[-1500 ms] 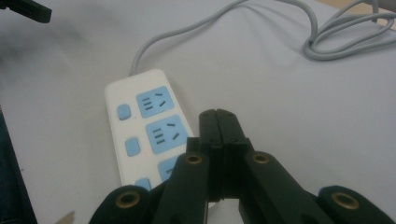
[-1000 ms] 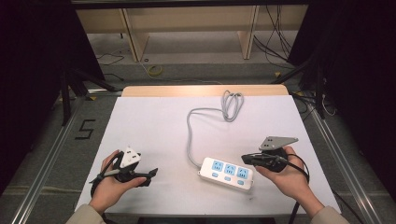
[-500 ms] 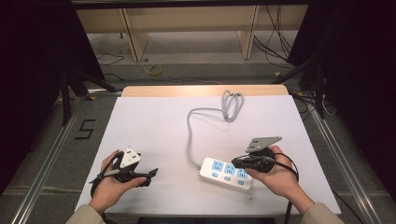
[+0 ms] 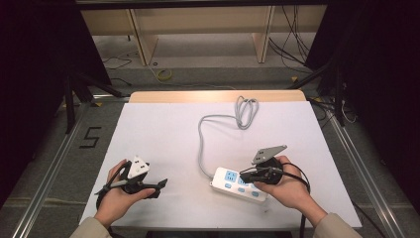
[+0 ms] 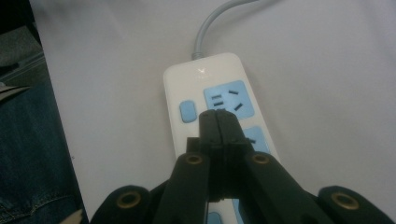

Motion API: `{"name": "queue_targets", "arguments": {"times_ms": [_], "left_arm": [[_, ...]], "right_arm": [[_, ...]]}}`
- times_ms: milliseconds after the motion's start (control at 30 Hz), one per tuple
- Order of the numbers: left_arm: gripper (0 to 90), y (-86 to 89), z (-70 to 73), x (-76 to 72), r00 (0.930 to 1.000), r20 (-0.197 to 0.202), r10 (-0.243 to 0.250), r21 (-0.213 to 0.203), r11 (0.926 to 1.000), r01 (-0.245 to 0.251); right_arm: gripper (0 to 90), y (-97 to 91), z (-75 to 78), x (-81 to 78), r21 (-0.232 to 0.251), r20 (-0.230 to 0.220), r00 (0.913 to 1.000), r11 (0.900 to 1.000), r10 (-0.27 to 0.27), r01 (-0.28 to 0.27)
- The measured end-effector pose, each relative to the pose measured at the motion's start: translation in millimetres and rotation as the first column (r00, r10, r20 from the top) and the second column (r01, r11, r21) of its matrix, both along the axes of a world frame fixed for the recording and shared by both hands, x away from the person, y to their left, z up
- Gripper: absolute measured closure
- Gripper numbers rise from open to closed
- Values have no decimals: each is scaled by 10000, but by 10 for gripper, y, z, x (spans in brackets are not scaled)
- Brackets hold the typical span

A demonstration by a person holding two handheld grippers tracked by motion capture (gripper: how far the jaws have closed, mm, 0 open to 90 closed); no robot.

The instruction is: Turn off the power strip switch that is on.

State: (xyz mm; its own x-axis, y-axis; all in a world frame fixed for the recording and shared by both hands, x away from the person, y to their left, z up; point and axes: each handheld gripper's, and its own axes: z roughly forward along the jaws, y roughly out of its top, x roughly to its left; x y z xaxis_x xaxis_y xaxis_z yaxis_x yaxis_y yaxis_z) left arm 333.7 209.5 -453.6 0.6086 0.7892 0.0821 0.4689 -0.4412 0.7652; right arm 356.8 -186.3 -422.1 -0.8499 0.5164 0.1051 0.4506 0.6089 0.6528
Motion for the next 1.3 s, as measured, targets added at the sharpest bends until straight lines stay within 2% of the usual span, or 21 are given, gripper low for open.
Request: {"name": "queue_targets", "arguments": {"times_ms": [267, 567, 767, 1033, 1300], "left_arm": [[159, 0, 0, -1, 10000, 3, 0, 2, 10000, 0], [159, 0, 0, -1, 10000, 0, -8, 9, 10000, 8], [159, -2, -1, -3, 10000, -26, -1, -5, 10000, 1], [159, -2, -1, -2, 10000, -24, -7, 2, 10000, 7], [158, -3, -1, -2, 10000, -27, -7, -3, 10000, 7]], "right_arm": [[900, 50, -26, 12, -343, -161, 9996, 9991, 236, -241], [900, 99, -54, 13, -663, -493, 9985, 9974, 233, -265], [900, 132, -70, 21, -931, -570, 9977, 9947, 377, -429], [900, 174, -108, 27, -1334, -941, 9947, 9896, 406, -531], [900, 203, -146, 45, -1676, -962, 9943, 9839, 463, -620]]}}
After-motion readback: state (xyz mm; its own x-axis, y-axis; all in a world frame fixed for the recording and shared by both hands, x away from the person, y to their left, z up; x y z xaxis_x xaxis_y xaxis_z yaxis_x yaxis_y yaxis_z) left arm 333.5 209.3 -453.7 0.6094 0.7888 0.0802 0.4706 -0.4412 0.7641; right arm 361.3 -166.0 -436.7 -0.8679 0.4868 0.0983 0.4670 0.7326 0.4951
